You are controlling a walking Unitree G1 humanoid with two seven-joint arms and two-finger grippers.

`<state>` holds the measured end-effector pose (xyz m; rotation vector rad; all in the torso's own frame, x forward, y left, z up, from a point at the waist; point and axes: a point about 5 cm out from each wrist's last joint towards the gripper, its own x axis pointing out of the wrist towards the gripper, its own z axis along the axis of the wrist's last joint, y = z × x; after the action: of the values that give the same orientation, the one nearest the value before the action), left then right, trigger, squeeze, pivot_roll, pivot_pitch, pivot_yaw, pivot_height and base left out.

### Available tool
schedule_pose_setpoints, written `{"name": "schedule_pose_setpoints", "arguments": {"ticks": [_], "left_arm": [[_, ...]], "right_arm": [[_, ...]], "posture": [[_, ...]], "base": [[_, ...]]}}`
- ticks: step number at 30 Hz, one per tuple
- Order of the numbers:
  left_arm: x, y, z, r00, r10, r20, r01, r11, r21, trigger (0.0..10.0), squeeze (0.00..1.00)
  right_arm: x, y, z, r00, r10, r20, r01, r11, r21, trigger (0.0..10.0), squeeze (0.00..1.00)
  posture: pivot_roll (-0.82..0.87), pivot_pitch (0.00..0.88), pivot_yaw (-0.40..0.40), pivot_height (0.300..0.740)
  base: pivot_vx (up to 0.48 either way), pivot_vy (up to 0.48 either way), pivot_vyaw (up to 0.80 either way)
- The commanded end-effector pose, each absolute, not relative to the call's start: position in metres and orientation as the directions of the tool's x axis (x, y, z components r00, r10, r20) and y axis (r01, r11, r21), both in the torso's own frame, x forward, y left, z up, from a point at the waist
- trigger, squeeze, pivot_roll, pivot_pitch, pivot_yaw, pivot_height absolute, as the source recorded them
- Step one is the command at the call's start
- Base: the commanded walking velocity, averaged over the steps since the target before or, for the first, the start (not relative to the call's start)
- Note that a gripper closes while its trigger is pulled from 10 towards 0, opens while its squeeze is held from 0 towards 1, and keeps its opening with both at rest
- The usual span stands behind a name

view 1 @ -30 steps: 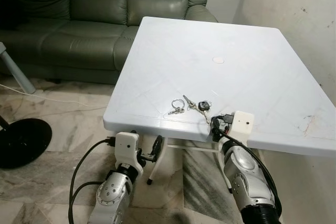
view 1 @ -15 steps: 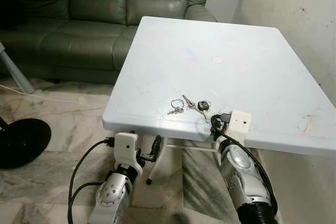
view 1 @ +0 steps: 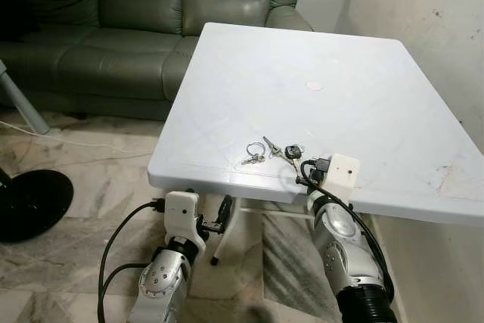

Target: Hang keys on a hook

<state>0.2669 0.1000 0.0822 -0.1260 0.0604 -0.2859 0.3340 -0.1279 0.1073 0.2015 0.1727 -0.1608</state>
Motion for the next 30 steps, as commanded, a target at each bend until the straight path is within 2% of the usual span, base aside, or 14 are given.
{"name": "schedule_pose_setpoints", "arguments": {"ticks": [1, 5, 6, 8, 15, 16, 17, 19, 20, 21, 23, 28, 29, 30], "left_arm": [[0.263, 0.084, 0.085, 0.952, -0.304, -0.024, 0.295, 0.939, -0.179, 10.0, 0.0], [0.263, 0.084, 0.085, 0.953, -0.302, -0.024, 0.293, 0.939, -0.18, 10.0, 0.0], [0.263, 0.084, 0.085, 0.953, -0.301, -0.024, 0.292, 0.939, -0.182, 10.0, 0.0], [0.263, 0.084, 0.085, 0.953, -0.301, -0.024, 0.292, 0.939, -0.182, 10.0, 0.0], [0.262, 0.083, 0.085, 0.953, -0.302, -0.024, 0.293, 0.938, -0.184, 10.0, 0.0], [0.262, 0.082, 0.085, 0.953, -0.303, -0.022, 0.294, 0.938, -0.186, 10.0, 0.0], [0.262, 0.082, 0.085, 0.953, -0.303, -0.021, 0.294, 0.937, -0.186, 10.0, 0.0], [0.262, 0.08, 0.085, 0.952, -0.307, -0.018, 0.298, 0.936, -0.188, 10.0, 0.0], [0.262, 0.08, 0.085, 0.951, -0.308, -0.017, 0.3, 0.935, -0.188, 10.0, 0.0], [0.263, 0.079, 0.085, 0.95, -0.311, -0.015, 0.302, 0.935, -0.187, 10.0, 0.0], [0.264, 0.078, 0.085, 0.95, -0.313, -0.013, 0.305, 0.933, -0.189, 10.0, 0.0], [0.266, 0.076, 0.087, 0.948, -0.319, -0.003, 0.312, 0.931, -0.188, 10.0, 0.0], [0.266, 0.075, 0.088, 0.947, -0.322, 0.002, 0.317, 0.93, -0.186, 10.0, 0.0], [0.266, 0.075, 0.088, 0.947, -0.322, 0.002, 0.317, 0.93, -0.186, 10.0, 0.0]], "right_arm": [[0.335, -0.13, 0.107, 0.966, -0.168, -0.198, 0.204, 0.962, 0.179, 0.0, 0.0], [0.335, -0.132, 0.105, 0.959, -0.194, -0.208, 0.227, 0.963, 0.145, 0.0, 0.0], [0.335, -0.134, 0.104, 0.951, -0.22, -0.218, 0.249, 0.962, 0.114, 0.3, 0.0], [0.335, -0.135, 0.103, 0.948, -0.23, -0.221, 0.258, 0.96, 0.106, 0.0, 0.0], [0.335, -0.138, 0.102, 0.936, -0.274, -0.219, 0.29, 0.956, 0.045, 0.0, 0.0], [0.335, -0.137, 0.108, 0.963, -0.231, -0.138, 0.241, 0.968, 0.067, 0.0, 0.0], [0.334, -0.135, 0.112, 0.977, -0.192, -0.096, 0.201, 0.974, 0.101, 2.3, 0.0], [0.332, -0.133, 0.12, 0.994, -0.111, -0.01, 0.111, 0.984, 0.141, 5.8, 0.0], [0.331, -0.132, 0.123, 0.996, -0.087, 0.025, 0.083, 0.987, 0.136, 5.8, 0.0], [0.329, -0.131, 0.126, 0.997, -0.033, 0.066, 0.022, 0.987, 0.16, 10.0, 0.0], [0.327, -0.132, 0.131, 0.991, 0.0, 0.131, -0.019, 0.989, 0.147, 10.0, 0.0], [0.325, -0.131, 0.136, 0.981, 0.068, 0.179, -0.1, 0.979, 0.176, 10.0, 0.0], [0.322, -0.128, 0.14, 0.967, 0.133, 0.218, -0.176, 0.966, 0.19, 10.0, 0.0], [0.322, -0.128, 0.14, 0.967, 0.133, 0.218, -0.176, 0.966, 0.19, 10.0, 0.0]], "posture": [[0.05, 0.14, -0.077, 0.74], [0.05, 0.139, -0.078, 0.74], [0.05, 0.137, -0.078, 0.74], [0.05, 0.137, -0.078, 0.74], [0.05, 0.132, -0.079, 0.74], [0.05, 0.129, -0.079, 0.74], [0.05, 0.129, -0.079, 0.74], [0.05, 0.122, -0.078, 0.74], [0.05, 0.122, -0.078, 0.74], [0.04, 0.118, -0.078, 0.74], [0.04, 0.115, -0.077, 0.74], [0.04, 0.107, -0.077, 0.74], [0.04, 0.101, -0.076, 0.74], [0.04, 0.101, -0.076, 0.74]], "base": [[0.0, 0.0, 0.0], [0.0, 0.0, 0.0], [0.0, 0.0, 0.0], [0.0, 0.0, 0.0], [0.0, 0.0, 0.0], [0.0, 0.0, 0.0], [0.0, 0.0, 0.0], [0.0, 0.0, 0.0], [0.0, 0.0, 0.0], [0.0, 0.0, 0.0], [0.0, 0.0, 0.0], [0.0, 0.0, 0.0], [0.0, 0.0, 0.0], [0.0, 0.0, 0.0]]}}
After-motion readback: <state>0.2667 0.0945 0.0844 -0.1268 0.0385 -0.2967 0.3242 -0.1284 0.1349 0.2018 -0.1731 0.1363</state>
